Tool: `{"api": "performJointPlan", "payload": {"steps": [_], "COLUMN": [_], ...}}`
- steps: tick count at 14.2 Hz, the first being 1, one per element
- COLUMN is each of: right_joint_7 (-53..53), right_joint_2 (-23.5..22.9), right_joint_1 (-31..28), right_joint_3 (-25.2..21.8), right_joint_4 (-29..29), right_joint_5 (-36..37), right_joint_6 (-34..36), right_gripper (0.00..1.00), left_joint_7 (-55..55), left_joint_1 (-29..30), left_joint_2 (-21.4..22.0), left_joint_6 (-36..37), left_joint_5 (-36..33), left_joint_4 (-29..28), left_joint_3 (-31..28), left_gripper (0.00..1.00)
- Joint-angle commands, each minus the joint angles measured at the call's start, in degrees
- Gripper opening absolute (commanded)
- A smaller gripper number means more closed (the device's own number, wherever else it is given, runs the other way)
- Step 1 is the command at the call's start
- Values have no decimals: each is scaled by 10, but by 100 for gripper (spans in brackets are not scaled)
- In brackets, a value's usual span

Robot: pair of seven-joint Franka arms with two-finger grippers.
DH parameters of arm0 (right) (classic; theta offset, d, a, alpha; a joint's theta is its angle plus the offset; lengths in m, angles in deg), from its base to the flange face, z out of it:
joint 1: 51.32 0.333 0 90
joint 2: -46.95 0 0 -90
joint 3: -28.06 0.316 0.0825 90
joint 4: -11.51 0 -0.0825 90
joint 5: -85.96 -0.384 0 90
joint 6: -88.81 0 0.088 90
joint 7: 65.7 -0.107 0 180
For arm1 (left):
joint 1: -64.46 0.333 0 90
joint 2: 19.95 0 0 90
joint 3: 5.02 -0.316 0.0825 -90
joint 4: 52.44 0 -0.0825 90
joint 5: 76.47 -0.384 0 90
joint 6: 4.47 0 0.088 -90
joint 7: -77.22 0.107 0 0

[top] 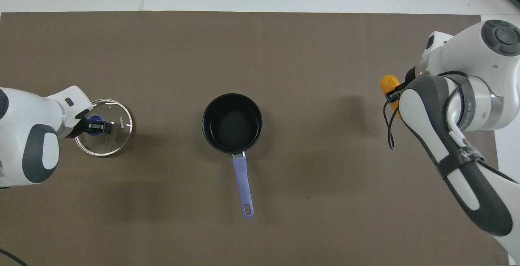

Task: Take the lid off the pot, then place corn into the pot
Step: 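Lift the glass lid off the pot with the left gripper and set it aside, then carry the corn with the right gripper toward the open pot while the left gripper releases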

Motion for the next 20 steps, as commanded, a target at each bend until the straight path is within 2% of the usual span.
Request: {"api": "performJointPlan", "payload": {"steps": [1,5,12,14,18,20], "right_joint_7": [-70,-189,-373,-436,-527,-552], "right_joint_2": [6,3,-4,-34,-107,-142], "right_joint_1": [26,87,151,181,224,243], "right_joint_3": [2,2,53,55,55,55], "right_joint_4": [23,45,59,76,161,190], "right_joint_5": [1,-5,-40,-39,-39,-40], "right_joint_6": [38,58,21,-9,-19,-49], "right_gripper": [0,0,0,0,0,0], "left_joint_7": [14,4,-6,-35,-80,-83], "left_joint_1": [10,4,3,-9,-35,-37], "left_joint_2": [14,16,18,19,19,19], "left_joint_6": [17,142,251,299,378,414], "left_joint_5": [4,4,3,3,3,3], "left_joint_4": [14,113,235,278,349,375], "left_joint_3": [6,6,15,15,15,17], "left_gripper": [100,100,100,100,100,100]}}
